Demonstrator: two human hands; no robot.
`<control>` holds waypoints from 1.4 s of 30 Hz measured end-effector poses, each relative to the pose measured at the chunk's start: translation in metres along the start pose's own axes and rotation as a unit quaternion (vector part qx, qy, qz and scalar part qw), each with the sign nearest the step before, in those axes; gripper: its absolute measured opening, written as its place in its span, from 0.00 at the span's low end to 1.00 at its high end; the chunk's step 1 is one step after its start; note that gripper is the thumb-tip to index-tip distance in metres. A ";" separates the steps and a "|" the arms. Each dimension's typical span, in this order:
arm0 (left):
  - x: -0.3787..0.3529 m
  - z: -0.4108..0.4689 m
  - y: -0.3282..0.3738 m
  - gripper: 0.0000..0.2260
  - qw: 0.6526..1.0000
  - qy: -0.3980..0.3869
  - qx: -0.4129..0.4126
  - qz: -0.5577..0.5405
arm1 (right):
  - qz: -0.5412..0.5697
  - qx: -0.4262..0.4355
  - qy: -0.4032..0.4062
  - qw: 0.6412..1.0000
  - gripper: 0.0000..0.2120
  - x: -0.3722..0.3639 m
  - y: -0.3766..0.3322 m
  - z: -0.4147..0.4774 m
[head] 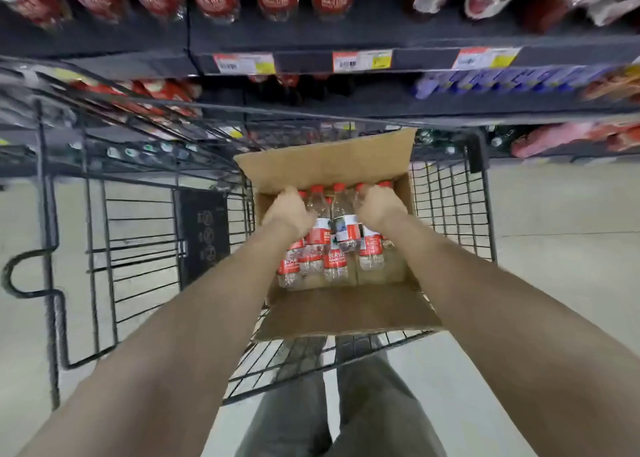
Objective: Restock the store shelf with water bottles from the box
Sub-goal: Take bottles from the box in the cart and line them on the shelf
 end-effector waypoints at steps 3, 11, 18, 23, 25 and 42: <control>-0.021 0.023 -0.002 0.23 0.999 -0.012 0.014 -0.033 | -0.013 -0.008 -0.036 0.999 0.08 -0.021 0.009 0.023; -0.077 0.078 -0.021 0.25 0.998 -0.021 0.053 -0.010 | -0.023 -0.019 -0.096 0.995 0.20 -0.065 0.008 0.095; -0.110 0.103 -0.009 0.41 0.996 -0.052 0.061 0.026 | -0.094 -0.062 -0.083 0.990 0.39 -0.103 0.009 0.117; -0.122 0.114 -0.012 0.43 0.993 -0.036 0.095 0.061 | -0.016 -0.097 -0.068 0.993 0.42 -0.104 0.015 0.126; -0.124 0.112 -0.013 0.40 0.994 -0.007 0.105 0.022 | 0.042 -0.104 -0.041 0.993 0.43 -0.103 0.020 0.123; -0.070 0.028 -0.040 0.32 0.943 0.165 -0.014 -0.288 | 0.355 0.036 0.053 0.933 0.36 -0.051 0.015 0.036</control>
Point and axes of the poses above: each hand's wrist, its own z-axis towards the middle knuckle, its own x-axis out of the back of the hand, y = z × x, the point moved 3 cm from there along z, towards the middle knuckle, and after that the axes turned 4 degrees about -x, right-handed, at the moved point
